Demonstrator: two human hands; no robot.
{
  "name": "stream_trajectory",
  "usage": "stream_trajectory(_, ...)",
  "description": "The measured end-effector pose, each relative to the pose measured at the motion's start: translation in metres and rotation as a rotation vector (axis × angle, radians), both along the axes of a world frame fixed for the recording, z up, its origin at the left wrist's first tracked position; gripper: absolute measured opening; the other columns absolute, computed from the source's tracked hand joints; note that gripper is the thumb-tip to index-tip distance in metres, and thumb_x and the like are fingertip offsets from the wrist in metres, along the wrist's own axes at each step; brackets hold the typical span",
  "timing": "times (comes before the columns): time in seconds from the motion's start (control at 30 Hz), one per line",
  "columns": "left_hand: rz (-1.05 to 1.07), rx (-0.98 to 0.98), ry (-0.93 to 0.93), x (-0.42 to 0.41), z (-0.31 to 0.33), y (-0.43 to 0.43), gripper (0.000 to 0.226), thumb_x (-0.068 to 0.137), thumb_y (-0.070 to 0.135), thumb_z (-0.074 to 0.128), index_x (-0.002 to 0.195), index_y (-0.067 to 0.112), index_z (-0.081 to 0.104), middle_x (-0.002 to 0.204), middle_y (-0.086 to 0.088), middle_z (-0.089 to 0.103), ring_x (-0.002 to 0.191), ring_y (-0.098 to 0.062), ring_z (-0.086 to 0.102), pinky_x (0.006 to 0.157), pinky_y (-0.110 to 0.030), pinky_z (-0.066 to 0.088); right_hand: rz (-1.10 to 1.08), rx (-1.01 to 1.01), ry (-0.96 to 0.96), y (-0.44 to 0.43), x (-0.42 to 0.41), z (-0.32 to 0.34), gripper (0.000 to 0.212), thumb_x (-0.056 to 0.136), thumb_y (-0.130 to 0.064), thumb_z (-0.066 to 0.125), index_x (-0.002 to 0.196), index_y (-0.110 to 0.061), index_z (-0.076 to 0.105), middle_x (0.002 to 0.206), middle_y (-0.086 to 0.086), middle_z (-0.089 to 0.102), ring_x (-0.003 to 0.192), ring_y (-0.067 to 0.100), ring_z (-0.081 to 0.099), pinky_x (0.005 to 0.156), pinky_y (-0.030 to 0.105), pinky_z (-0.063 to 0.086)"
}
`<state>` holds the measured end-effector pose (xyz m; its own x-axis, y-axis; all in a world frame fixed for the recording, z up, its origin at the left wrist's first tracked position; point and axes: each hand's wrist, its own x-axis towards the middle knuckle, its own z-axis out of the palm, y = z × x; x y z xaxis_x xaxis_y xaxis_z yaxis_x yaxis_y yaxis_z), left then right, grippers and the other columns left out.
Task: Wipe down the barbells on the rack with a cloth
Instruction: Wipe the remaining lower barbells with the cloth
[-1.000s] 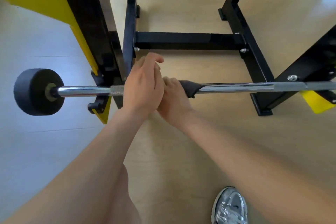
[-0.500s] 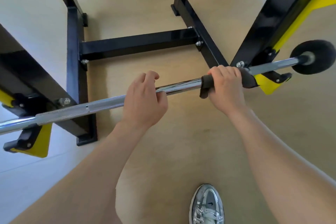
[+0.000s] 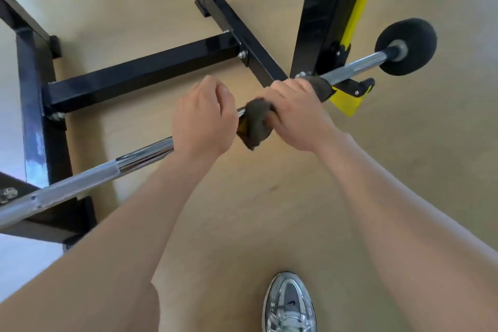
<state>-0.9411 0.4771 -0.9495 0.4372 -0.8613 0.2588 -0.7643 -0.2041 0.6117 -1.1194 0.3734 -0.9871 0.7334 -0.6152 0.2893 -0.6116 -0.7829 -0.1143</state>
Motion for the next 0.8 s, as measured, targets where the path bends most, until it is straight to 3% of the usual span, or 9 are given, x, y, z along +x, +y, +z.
stream_trajectory(0.17,-0.109,0.183,-0.143,-0.014,-0.001,-0.027,0.033,0.106,0.035,0.036,0.083,0.022,0.056,0.076,0.001,0.057,0.065,-0.016,0.052,0.052,-0.032,0.035,-0.417,0.199,-0.152,-0.040,-0.034,0.012,0.018,0.108,-0.023,0.043,0.095,-0.021,0.057,0.101,0.002,0.056,0.114,0.032,0.057,0.116,0.050,0.035)
stream_trajectory(0.23,-0.076,0.210,-0.189,-0.024,-0.004,-0.037,0.031,0.105,0.034,0.040,0.083,0.021,0.058,0.075,-0.002,0.057,0.063,-0.019,0.053,0.051,-0.031,0.037,-0.629,0.276,-0.389,-0.014,0.002,-0.004,0.033,0.110,-0.018,0.036,0.124,-0.007,0.063,0.136,0.014,0.058,0.147,0.035,0.039,0.127,0.053,0.021)
stream_trajectory(0.3,-0.029,0.248,-0.205,-0.034,-0.006,-0.048,0.027,0.102,0.030,0.044,0.083,0.018,0.059,0.074,-0.003,0.057,0.064,-0.023,0.056,0.053,-0.033,0.045,-0.691,0.374,-0.627,0.026,0.038,-0.010,0.052,0.110,-0.016,0.037,0.155,0.009,0.032,0.168,0.028,0.019,0.159,0.044,0.007,0.130,0.056,0.011)
stream_trajectory(0.37,-0.006,0.283,-0.174,-0.044,-0.005,-0.058,0.026,0.100,0.029,0.044,0.081,0.018,0.058,0.074,-0.003,0.057,0.065,-0.023,0.057,0.053,-0.032,0.045,-0.654,0.570,-0.871,0.046,0.054,-0.013,0.069,0.109,-0.017,0.044,0.161,0.006,0.006,0.168,0.033,-0.005,0.158,0.049,0.002,0.129,0.050,0.014)
stream_trajectory(0.43,-0.059,0.300,-0.113,-0.050,-0.005,-0.067,0.026,0.099,0.029,0.043,0.081,0.020,0.059,0.075,-0.002,0.059,0.067,-0.022,0.059,0.054,-0.032,0.046,-0.656,0.921,-1.119,0.044,0.053,-0.011,0.077,0.108,-0.031,0.048,0.165,-0.008,0.002,0.168,0.024,0.019,0.153,0.040,0.028,0.125,0.046,0.028)
stream_trajectory(0.53,-0.190,0.305,-0.051,-0.045,-0.008,-0.074,0.026,0.104,0.026,0.039,0.092,0.023,0.062,0.082,0.000,0.061,0.075,-0.018,0.059,0.057,-0.031,0.042,-0.720,1.154,-1.326,0.021,0.041,0.002,0.046,0.109,-0.041,0.044,0.142,-0.009,0.044,0.124,0.009,0.065,0.116,0.028,0.064,0.102,0.046,0.055)
stream_trajectory(0.67,-0.280,0.270,-0.063,-0.037,-0.013,-0.066,0.026,0.108,0.024,0.037,0.109,0.022,0.063,0.091,0.000,0.064,0.081,-0.013,0.058,0.062,-0.027,0.043,-1.058,1.178,-1.553,-0.026,0.009,0.025,0.049,0.114,-0.044,0.031,0.152,-0.016,0.043,0.148,0.010,0.055,0.129,0.034,0.056,0.103,0.043,0.048)
stream_trajectory(0.73,-0.300,0.230,-0.073,-0.035,-0.015,-0.063,0.027,0.107,0.022,0.038,0.112,0.022,0.064,0.094,0.000,0.064,0.084,-0.012,0.056,0.064,-0.025,0.042,-1.078,1.209,-1.758,-0.037,0.001,0.035,0.051,0.113,-0.046,0.031,0.156,-0.020,0.041,0.153,0.009,0.052,0.125,0.034,0.057,0.094,0.040,0.046)
stream_trajectory(0.8,-0.307,0.194,-0.039,-0.033,-0.016,-0.064,0.026,0.106,0.019,0.040,0.112,0.023,0.065,0.094,0.001,0.064,0.085,-0.012,0.055,0.065,-0.024,0.040,-1.049,1.311,-1.853,-0.030,0.011,0.038,0.051,0.111,-0.050,0.039,0.153,-0.022,0.044,0.149,0.008,0.055,0.119,0.033,0.058,0.105,0.047,0.049)
